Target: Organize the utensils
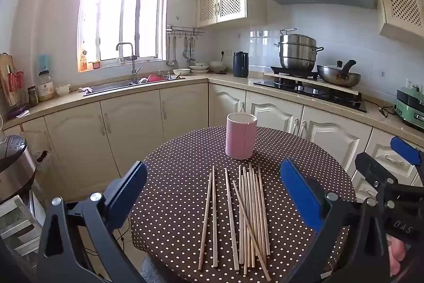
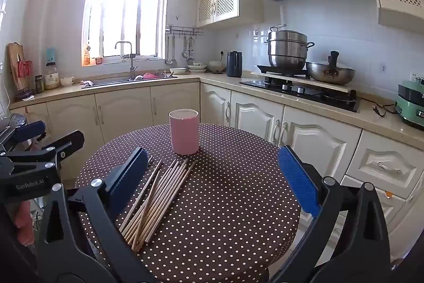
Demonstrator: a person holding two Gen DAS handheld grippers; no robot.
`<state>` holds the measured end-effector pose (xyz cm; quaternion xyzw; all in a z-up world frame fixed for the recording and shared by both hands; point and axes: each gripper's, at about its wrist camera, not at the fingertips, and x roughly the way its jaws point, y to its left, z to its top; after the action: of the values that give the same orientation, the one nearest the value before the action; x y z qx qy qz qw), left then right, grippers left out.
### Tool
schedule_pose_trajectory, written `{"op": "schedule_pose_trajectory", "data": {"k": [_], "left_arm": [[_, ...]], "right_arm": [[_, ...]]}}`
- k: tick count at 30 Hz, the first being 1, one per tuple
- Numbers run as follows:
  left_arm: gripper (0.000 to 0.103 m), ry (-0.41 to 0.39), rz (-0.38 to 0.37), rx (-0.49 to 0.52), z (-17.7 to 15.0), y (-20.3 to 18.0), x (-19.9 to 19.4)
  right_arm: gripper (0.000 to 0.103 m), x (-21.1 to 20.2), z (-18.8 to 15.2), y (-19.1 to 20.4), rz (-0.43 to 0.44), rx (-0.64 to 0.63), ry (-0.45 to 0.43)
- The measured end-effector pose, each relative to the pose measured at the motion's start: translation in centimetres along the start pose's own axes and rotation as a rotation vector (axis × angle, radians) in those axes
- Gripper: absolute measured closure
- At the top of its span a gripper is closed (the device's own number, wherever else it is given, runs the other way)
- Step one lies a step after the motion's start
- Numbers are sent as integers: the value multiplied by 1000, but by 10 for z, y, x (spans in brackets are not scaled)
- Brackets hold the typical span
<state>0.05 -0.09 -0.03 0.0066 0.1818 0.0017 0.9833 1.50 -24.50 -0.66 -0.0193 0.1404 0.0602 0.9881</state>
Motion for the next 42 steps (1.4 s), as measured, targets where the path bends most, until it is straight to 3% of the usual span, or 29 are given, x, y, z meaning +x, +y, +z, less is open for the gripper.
{"op": "schedule_pose_trajectory", "data": {"k": [42], "left_arm": [[4,4,-1,20,-4,-5,7]], "right_arm": [[6,19,-14,-3,30,37,28]]}}
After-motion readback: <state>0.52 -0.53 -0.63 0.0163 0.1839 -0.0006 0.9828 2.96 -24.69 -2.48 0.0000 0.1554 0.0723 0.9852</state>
